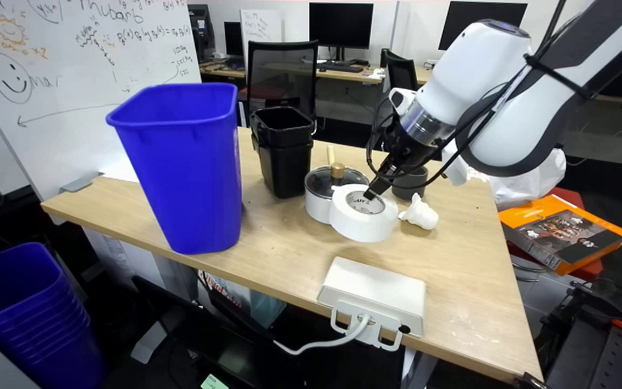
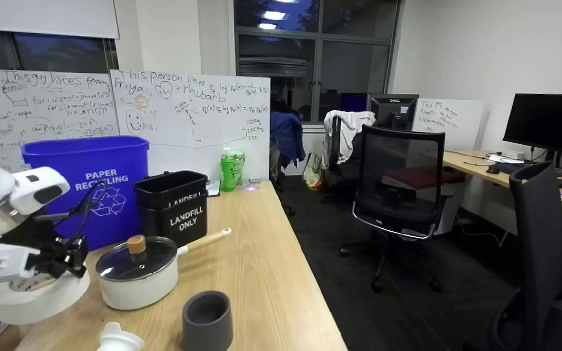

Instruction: Pick up the white tape and put it in the blue bin labelled 'paper recycling'.

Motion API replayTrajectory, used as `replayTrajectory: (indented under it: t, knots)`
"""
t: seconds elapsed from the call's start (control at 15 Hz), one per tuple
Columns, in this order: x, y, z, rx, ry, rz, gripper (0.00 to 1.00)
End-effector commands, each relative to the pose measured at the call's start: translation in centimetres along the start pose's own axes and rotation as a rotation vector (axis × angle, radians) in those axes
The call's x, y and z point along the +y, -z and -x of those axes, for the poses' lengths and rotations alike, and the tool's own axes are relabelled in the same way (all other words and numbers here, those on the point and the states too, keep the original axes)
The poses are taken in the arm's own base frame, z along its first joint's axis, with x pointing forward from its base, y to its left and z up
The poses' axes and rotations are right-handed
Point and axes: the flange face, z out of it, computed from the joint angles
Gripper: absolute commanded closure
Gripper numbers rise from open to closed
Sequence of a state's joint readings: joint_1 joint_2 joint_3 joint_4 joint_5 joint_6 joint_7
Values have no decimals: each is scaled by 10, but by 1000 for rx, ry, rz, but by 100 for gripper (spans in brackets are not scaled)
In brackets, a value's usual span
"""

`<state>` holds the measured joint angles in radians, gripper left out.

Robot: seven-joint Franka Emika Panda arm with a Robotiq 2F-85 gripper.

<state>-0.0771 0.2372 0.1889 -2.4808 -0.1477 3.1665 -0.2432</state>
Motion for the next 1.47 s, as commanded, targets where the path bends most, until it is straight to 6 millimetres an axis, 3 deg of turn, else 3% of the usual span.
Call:
replayTrajectory:
  t: [0.0, 0.33, 1.07, 1.4]
  knots:
    - [-10, 18, -21, 10, -33, -29, 92]
    - [-9, 33, -73, 160, 2, -16, 92]
    - [75, 57, -194, 470, 243, 201, 92]
    - [93, 59, -238, 593, 321, 300, 92]
